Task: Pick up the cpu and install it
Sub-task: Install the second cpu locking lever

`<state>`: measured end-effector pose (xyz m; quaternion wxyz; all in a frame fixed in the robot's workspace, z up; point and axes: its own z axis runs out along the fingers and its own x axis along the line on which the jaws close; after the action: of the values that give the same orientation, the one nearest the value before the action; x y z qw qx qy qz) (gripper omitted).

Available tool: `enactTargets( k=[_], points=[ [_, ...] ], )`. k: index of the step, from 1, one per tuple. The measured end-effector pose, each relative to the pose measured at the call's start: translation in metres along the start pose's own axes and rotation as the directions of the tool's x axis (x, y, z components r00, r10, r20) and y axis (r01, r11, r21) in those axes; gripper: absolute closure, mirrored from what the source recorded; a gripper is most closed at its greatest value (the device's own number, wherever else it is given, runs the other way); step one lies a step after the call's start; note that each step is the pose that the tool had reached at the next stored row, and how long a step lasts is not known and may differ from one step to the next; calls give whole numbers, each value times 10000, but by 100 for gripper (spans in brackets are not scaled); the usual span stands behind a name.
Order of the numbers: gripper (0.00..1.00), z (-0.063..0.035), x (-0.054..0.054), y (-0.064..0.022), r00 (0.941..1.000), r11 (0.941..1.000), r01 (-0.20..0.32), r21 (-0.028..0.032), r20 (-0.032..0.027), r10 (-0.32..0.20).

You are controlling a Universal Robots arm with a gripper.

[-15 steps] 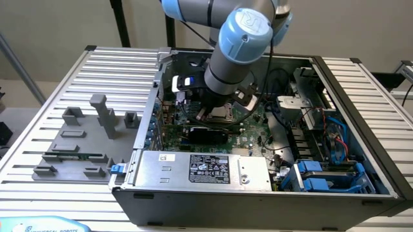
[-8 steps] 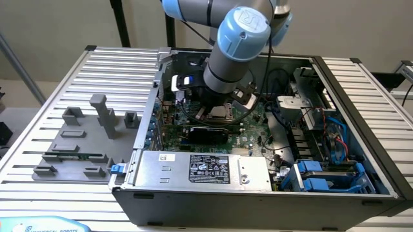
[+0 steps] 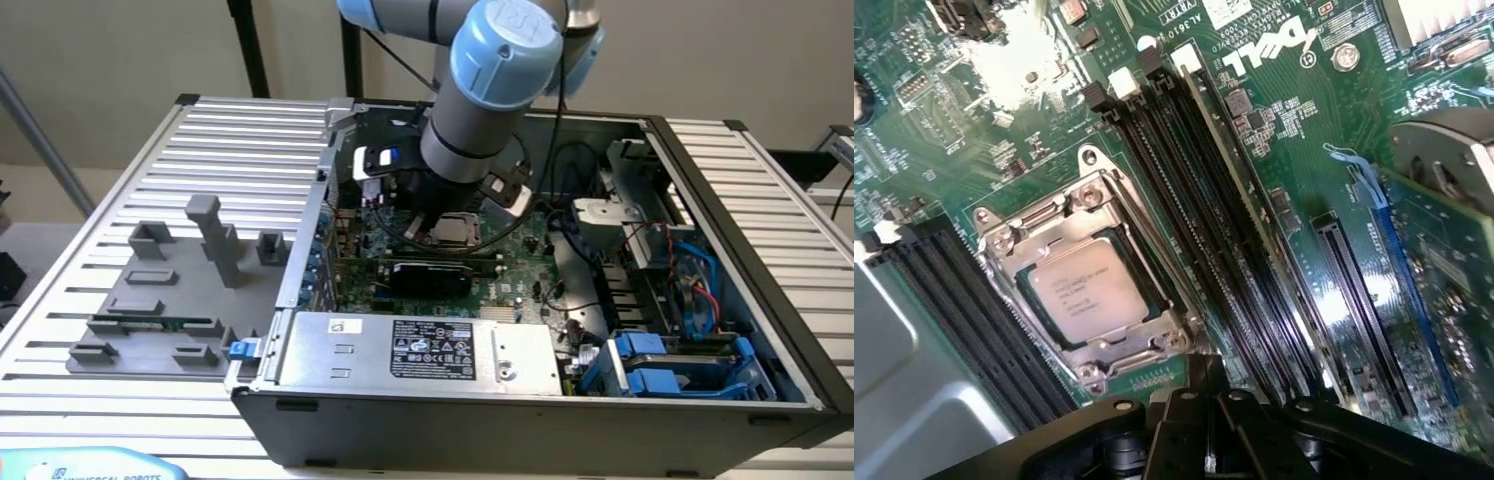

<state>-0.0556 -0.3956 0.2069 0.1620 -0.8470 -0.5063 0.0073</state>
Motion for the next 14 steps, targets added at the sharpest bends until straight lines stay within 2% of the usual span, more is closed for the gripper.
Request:
enactTargets(
  k=[6, 14],
  points=[
    [89, -187, 30, -56, 10000, 10000, 3, 16, 8, -3],
    [89, -200, 32, -59, 10000, 10000, 3, 17, 8, -3]
  ],
)
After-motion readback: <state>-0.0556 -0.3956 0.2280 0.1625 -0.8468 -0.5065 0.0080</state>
